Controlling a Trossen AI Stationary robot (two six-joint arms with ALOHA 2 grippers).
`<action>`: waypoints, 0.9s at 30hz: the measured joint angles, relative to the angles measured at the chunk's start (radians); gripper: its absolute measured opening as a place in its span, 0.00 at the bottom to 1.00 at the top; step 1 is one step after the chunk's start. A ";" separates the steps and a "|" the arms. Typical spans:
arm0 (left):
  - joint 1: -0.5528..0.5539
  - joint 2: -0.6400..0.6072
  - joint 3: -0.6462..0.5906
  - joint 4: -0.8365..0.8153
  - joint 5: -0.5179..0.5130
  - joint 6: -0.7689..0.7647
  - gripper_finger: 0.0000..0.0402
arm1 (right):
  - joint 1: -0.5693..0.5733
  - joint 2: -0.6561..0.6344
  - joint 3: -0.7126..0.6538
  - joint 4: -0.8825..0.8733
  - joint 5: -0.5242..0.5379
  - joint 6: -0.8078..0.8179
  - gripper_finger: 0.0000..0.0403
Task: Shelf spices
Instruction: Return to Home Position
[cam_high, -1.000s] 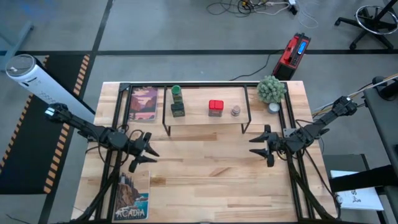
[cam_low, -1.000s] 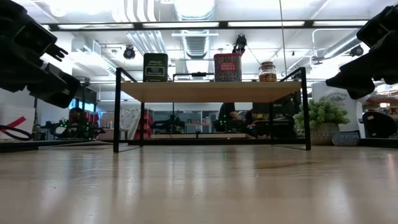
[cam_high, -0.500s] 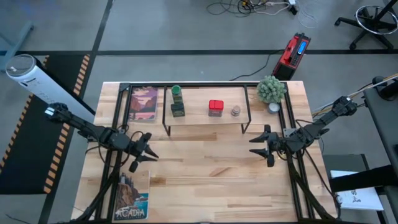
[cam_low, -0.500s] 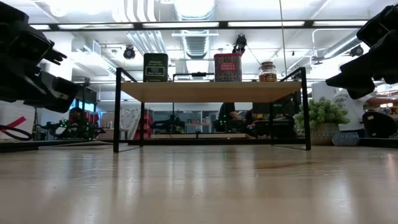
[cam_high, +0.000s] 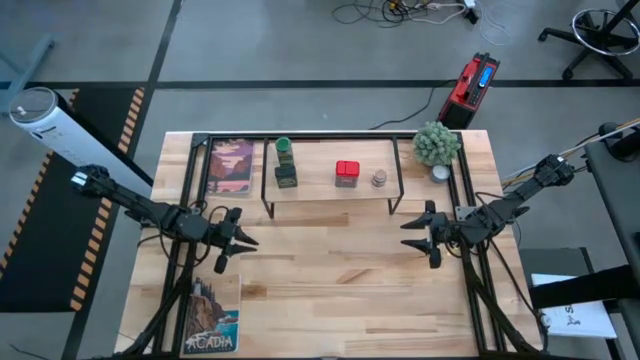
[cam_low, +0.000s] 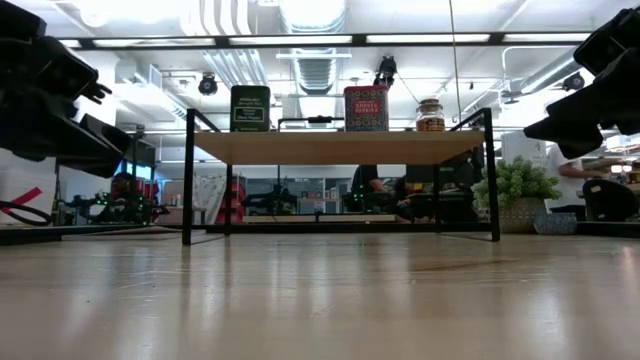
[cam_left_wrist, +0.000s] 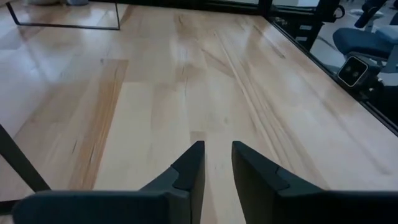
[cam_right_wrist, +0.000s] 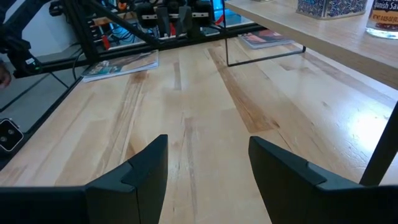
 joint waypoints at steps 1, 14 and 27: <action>0.000 0.000 0.000 0.000 0.000 0.000 0.17 | 0.000 0.000 0.000 0.000 0.000 0.000 0.49; 0.000 0.026 0.000 0.005 0.001 0.000 0.19 | 0.000 0.000 0.000 0.000 0.000 0.000 0.49; 0.000 0.040 0.017 0.008 0.002 -0.001 0.20 | 0.000 0.000 0.000 0.000 0.000 0.000 0.49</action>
